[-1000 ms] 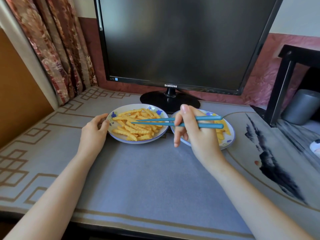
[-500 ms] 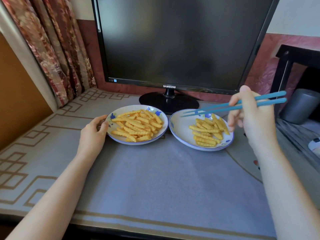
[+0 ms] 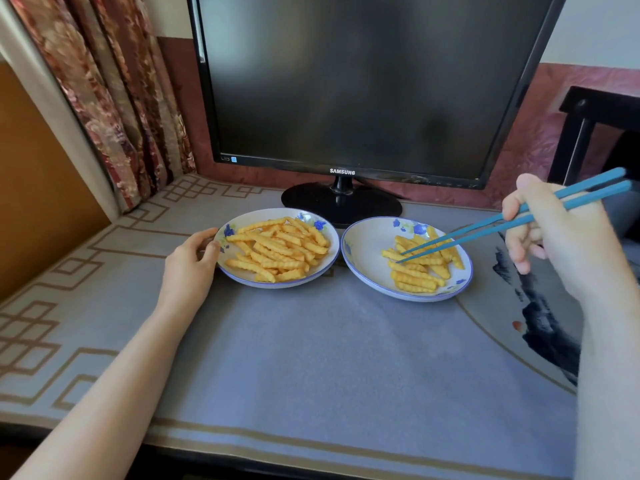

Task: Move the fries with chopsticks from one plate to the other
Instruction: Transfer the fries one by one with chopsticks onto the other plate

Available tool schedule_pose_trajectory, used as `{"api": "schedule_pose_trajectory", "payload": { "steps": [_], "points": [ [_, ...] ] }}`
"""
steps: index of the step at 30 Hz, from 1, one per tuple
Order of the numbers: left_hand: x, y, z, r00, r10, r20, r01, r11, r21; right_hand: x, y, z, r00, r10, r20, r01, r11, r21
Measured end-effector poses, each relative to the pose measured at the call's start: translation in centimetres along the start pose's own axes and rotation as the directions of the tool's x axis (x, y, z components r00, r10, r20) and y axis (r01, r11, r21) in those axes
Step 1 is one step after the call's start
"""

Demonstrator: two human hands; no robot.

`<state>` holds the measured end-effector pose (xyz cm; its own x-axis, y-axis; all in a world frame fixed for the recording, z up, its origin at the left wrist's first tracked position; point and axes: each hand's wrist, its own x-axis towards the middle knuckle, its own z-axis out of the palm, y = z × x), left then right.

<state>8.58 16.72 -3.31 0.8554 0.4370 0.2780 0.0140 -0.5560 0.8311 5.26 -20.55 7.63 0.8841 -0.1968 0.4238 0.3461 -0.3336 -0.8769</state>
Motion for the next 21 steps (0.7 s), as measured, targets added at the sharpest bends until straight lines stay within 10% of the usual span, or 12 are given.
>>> {"api": "schedule_pose_trajectory", "payload": {
  "steps": [21],
  "points": [
    [-0.2, 0.2, 0.0, 1.000, 0.000, -0.001, 0.000, 1.000, -0.004, -1.3, -0.2, 5.2, 0.988, -0.039, -0.149, 0.075, 0.967, 0.243]
  ]
}}
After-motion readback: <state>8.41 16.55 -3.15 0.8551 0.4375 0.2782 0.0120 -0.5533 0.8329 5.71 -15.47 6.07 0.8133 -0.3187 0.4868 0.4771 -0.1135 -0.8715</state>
